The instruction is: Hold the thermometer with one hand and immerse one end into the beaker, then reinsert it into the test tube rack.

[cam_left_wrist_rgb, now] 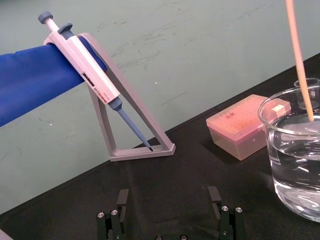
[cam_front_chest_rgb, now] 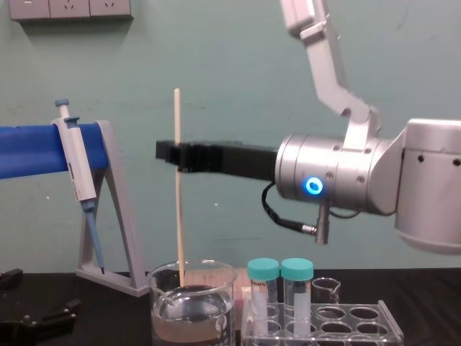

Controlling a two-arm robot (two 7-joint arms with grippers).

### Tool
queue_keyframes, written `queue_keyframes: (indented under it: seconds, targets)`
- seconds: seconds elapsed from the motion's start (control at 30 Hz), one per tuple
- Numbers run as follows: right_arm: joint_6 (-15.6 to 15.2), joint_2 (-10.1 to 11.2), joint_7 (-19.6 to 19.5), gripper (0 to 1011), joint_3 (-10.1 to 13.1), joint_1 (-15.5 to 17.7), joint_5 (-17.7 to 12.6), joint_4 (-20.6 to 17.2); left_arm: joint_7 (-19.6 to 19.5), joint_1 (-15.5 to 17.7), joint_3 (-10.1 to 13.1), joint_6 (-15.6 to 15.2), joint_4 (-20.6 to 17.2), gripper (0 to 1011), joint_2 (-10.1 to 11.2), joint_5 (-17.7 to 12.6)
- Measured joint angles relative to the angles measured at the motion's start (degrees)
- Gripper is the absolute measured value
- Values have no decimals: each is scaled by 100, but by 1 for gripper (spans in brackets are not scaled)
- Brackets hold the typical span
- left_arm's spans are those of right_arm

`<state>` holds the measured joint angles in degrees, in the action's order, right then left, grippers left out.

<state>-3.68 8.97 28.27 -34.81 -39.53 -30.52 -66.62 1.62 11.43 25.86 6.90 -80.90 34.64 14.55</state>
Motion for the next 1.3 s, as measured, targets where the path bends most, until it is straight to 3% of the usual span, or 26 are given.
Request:
queue_keyframes:
  seconds: [0.43, 0.7, 1.3]
  targets:
    - [333, -92, -239, 48, -70, 189, 583, 290, 0, 0, 0, 0, 0, 1004, 0, 0]
    - [458, -187, -171, 48, 30, 267, 631, 469, 0, 0, 0, 0, 0, 1004, 0, 0]
    - [355, -283, -81, 48, 204, 362, 849, 584, 0, 0, 0, 0, 0, 1004, 0, 0]
